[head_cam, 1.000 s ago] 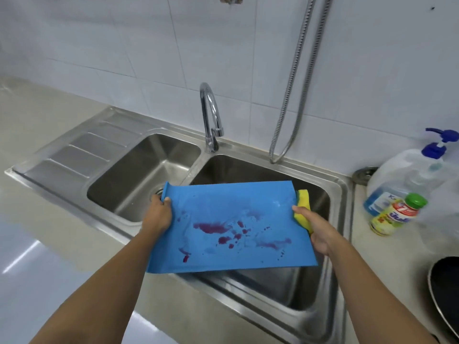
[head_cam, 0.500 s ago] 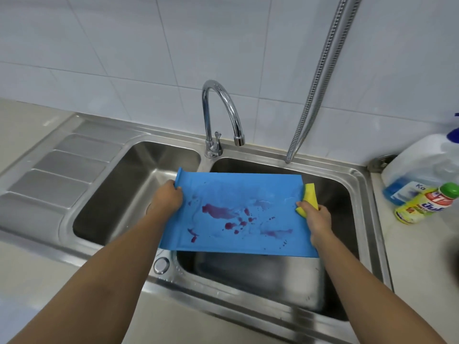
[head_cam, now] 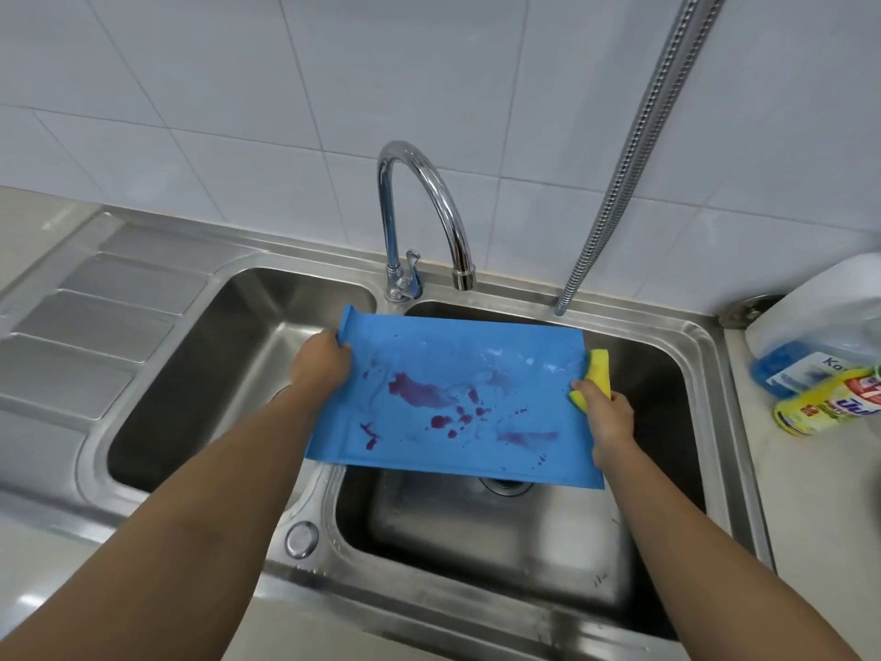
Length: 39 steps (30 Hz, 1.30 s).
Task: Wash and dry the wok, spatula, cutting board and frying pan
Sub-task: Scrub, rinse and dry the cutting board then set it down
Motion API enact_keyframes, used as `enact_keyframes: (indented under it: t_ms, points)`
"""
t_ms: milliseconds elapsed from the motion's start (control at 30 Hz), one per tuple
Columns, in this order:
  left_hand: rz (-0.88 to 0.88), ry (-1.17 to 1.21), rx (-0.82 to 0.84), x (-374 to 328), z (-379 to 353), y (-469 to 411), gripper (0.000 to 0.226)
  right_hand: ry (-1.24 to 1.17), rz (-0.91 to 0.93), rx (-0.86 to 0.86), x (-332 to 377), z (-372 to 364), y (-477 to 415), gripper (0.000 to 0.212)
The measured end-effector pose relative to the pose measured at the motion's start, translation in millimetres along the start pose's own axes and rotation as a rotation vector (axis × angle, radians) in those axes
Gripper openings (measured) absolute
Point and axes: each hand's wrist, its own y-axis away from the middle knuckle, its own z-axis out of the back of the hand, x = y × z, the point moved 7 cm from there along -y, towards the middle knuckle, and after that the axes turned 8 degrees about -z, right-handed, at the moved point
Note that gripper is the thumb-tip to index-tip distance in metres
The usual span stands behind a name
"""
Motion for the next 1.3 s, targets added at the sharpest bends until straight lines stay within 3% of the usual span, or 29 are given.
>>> enact_keyframes:
  t_ms: [167, 333, 500, 600, 733, 1300]
  points:
    - [0.037, -0.006, -0.120, -19.4, 6.4, 0.9, 0.040, -0.027, -0.008, 0.015, -4.6, -2.2, -4.7, 0.037]
    - [-0.342, 0.004, -0.344, -101.3, 35.1, -2.1, 0.049, -0.035, -0.026, 0.031, -6.1, -2.9, -6.5, 0.038]
    - [-0.619, -0.244, -0.203, -159.9, 32.7, -9.2, 0.049, -0.066, -0.045, 0.061, -6.3, -3.1, -4.8, 0.039]
    - [-0.607, -0.387, -0.132, -161.1, 28.2, -13.7, 0.058, -0.072, -0.057, 0.074, -6.4, -3.4, -4.0, 0.041]
    - [-0.593, -0.435, -0.163, -164.9, 32.8, -7.8, 0.054, -0.064, -0.061, 0.073, -6.8, -3.2, -4.3, 0.031]
    - [-0.530, -0.396, -0.270, -147.3, 43.2, -2.2, 0.035, -0.089, -0.097, 0.088, -14.4, -1.9, -3.6, 0.033]
